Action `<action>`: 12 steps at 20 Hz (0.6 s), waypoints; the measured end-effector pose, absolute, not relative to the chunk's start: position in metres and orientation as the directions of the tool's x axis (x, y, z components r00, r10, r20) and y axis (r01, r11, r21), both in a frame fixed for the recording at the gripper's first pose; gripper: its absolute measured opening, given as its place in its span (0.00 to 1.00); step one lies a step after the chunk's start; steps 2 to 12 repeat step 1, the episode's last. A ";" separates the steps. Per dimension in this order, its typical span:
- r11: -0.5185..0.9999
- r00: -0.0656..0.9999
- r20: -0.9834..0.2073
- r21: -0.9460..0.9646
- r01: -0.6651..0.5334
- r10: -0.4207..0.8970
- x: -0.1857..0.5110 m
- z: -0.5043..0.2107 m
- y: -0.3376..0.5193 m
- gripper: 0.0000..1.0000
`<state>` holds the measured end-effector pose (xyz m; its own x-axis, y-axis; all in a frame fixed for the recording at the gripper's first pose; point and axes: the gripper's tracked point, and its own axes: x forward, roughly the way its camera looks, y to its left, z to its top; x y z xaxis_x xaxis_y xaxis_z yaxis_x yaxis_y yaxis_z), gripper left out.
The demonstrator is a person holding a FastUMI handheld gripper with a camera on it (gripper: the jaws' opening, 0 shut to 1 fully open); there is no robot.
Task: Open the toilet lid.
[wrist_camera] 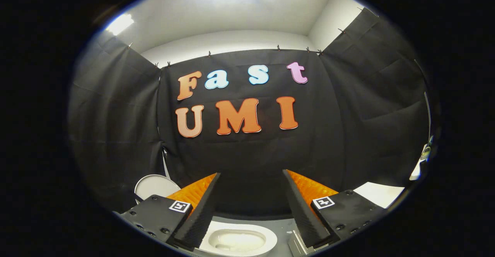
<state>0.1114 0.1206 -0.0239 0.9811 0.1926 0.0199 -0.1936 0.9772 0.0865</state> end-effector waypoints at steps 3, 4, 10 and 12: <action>0.977 0.981 0.018 0.089 -0.195 0.194 0.111 -0.024 0.120 0.99; 0.977 0.981 0.018 0.089 -0.195 0.194 0.111 -0.024 0.120 0.99; 0.977 0.981 0.018 0.089 -0.195 0.194 0.111 -0.024 0.120 0.99; 0.977 0.981 0.018 0.089 -0.195 0.194 0.111 -0.024 0.120 0.99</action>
